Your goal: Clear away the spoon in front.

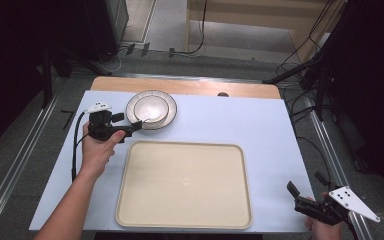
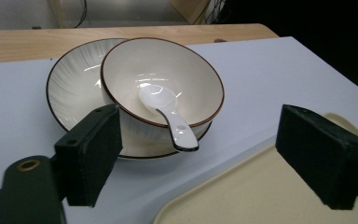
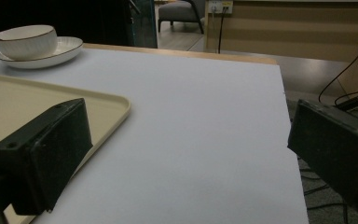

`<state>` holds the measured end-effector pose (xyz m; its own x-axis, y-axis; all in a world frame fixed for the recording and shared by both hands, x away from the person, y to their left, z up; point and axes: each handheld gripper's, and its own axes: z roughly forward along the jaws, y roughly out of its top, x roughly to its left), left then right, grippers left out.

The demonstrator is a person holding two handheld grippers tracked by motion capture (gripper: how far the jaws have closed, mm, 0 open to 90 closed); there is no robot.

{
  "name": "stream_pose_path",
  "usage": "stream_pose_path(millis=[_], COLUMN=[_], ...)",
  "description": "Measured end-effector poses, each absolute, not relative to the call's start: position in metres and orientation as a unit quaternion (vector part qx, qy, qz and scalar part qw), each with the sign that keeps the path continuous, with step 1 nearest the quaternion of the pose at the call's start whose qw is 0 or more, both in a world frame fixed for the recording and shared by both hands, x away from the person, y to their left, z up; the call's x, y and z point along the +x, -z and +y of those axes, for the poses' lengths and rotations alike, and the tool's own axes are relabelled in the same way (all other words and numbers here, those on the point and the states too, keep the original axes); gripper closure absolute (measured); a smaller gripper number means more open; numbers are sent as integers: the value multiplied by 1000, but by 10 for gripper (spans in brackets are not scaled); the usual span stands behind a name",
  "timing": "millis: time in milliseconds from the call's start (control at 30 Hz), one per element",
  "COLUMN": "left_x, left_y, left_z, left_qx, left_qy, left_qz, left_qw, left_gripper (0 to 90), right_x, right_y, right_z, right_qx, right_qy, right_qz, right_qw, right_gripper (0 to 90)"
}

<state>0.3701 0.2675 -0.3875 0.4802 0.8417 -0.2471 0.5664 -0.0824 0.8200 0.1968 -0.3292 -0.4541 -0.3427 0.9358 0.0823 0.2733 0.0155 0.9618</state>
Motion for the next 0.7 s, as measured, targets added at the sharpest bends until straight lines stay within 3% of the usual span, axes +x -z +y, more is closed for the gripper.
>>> stream_pose_path(millis=[367, 700], left_x=[394, 400], left_y=[399, 407], left_z=[266, 264], left_qx=[690, 682], left_qy=[-119, -71], left_qz=[559, 569], left_qw=[444, 454], left_gripper=[564, 623], right_x=[197, 197], right_y=[454, 455], right_z=[-329, -330], right_qx=[474, 474], right_qy=[-515, -517], right_qz=[638, 637], right_qw=[320, 319], right_gripper=[0, 0])
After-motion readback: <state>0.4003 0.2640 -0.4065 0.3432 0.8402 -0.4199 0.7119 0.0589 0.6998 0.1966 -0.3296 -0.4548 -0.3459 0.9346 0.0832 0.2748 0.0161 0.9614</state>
